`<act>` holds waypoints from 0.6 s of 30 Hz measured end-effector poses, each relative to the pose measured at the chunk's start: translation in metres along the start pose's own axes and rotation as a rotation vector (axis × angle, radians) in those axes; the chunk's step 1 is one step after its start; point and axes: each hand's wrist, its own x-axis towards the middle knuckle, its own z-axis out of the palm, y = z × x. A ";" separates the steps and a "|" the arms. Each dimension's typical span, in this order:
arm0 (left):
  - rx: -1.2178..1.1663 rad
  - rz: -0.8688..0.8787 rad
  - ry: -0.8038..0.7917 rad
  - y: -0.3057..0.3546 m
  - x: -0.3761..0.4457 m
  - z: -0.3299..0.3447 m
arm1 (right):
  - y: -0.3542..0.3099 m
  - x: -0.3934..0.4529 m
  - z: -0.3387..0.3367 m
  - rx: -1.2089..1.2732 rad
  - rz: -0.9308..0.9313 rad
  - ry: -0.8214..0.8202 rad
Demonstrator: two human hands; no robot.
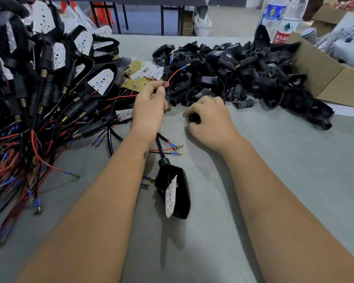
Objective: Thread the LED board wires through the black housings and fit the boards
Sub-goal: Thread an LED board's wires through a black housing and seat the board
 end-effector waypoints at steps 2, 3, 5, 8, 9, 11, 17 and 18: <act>0.000 0.017 -0.001 0.001 -0.003 -0.001 | 0.002 0.001 -0.001 -0.047 0.016 0.000; 0.035 0.026 0.007 0.000 -0.003 0.000 | 0.003 0.001 -0.001 -0.054 0.016 0.005; 0.159 0.066 0.029 0.000 -0.004 0.001 | 0.003 0.001 -0.002 -0.003 0.010 0.048; 0.285 0.151 0.031 0.002 -0.010 0.003 | -0.002 0.000 -0.003 0.374 0.076 0.143; 0.303 0.156 0.026 0.002 -0.012 0.004 | -0.004 0.000 -0.004 0.478 0.108 0.166; 0.326 0.117 0.030 0.002 -0.014 0.004 | -0.007 0.000 -0.005 0.595 0.177 0.186; 0.271 0.076 0.007 0.001 -0.017 0.000 | -0.011 -0.003 -0.010 0.971 0.292 0.332; 0.264 0.074 -0.004 0.002 -0.017 0.000 | -0.012 -0.002 -0.012 1.051 0.300 0.350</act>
